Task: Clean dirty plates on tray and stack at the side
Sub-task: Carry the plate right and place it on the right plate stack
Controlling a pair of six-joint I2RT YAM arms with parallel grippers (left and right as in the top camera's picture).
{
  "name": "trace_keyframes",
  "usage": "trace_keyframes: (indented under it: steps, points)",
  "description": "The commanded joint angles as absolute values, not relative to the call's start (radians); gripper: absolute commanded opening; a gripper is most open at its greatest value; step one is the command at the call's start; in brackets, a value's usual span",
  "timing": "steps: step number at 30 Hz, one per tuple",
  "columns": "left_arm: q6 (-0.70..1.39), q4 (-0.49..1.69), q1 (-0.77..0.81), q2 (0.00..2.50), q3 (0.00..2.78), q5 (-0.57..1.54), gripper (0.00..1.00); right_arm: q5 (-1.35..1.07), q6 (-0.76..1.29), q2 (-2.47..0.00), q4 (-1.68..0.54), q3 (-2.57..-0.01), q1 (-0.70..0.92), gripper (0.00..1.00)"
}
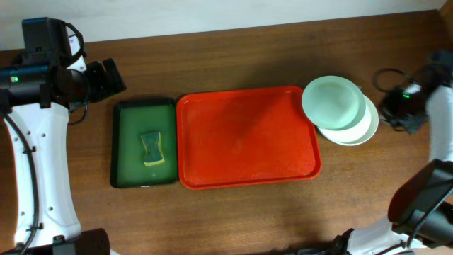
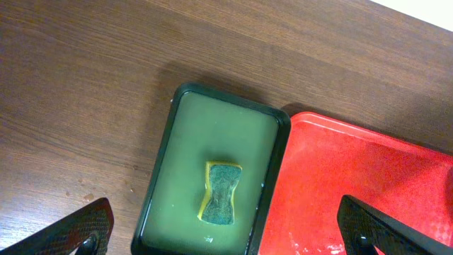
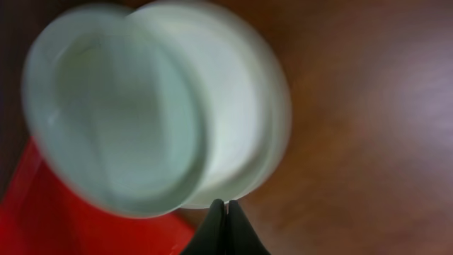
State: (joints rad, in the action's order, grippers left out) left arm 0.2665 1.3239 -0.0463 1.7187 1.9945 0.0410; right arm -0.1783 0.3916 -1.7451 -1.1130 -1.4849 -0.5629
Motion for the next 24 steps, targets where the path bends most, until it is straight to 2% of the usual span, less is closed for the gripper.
trace_keyframes:
  steps: [1,2,3,6,8,11,14,15,16,21,22,24]
  points:
    - [0.276,1.323,-0.049,1.718,2.003,0.038,0.99,-0.182,0.275,-1.723,-1.127,-1.489,-0.619,0.16]
    - [0.276,1.323,-0.049,1.718,2.003,0.037,0.99,-0.179,0.261,-1.723,-1.128,-1.486,-0.623,0.27]
    - [0.276,1.323,-0.049,1.718,2.003,0.037,0.99,-0.182,0.261,-1.723,-1.131,-1.484,-0.622,0.32]
    - [0.276,1.323,-0.049,1.718,2.003,0.037,0.99,-0.192,0.239,-1.723,-1.137,-1.483,-0.566,0.33]
    - [0.276,1.323,-0.049,1.718,2.003,0.037,0.99,-0.192,0.239,-1.723,-1.138,-1.483,-0.507,0.42]
    - [0.276,1.323,-0.049,1.718,2.003,0.037,0.99,-0.191,0.239,-1.723,-1.126,-1.48,-0.385,0.51]
    - [0.276,1.323,-0.049,1.718,2.003,0.037,0.99,-0.191,0.238,-1.725,-1.101,-1.48,-0.251,0.53]
    - [0.276,1.323,-0.049,1.718,2.003,0.037,0.99,-0.191,0.21,-1.727,-1.084,-1.48,-0.209,0.61]
    - [0.276,1.323,-0.049,1.718,2.003,0.037,0.99,-0.175,0.169,-1.73,-1.055,-1.48,-0.159,0.64]
    - [0.276,1.323,-0.049,1.718,2.003,0.037,0.99,-0.022,0.165,-1.815,-0.903,-1.479,0.007,0.65]
    - [0.276,1.323,-0.049,1.718,2.003,0.037,0.99,-0.022,0.165,-1.845,-0.858,-1.479,0.029,0.61]
    - [0.276,1.322,-0.049,1.718,2.003,0.037,0.99,-0.022,0.165,-1.895,-0.779,-1.479,0.054,0.3]
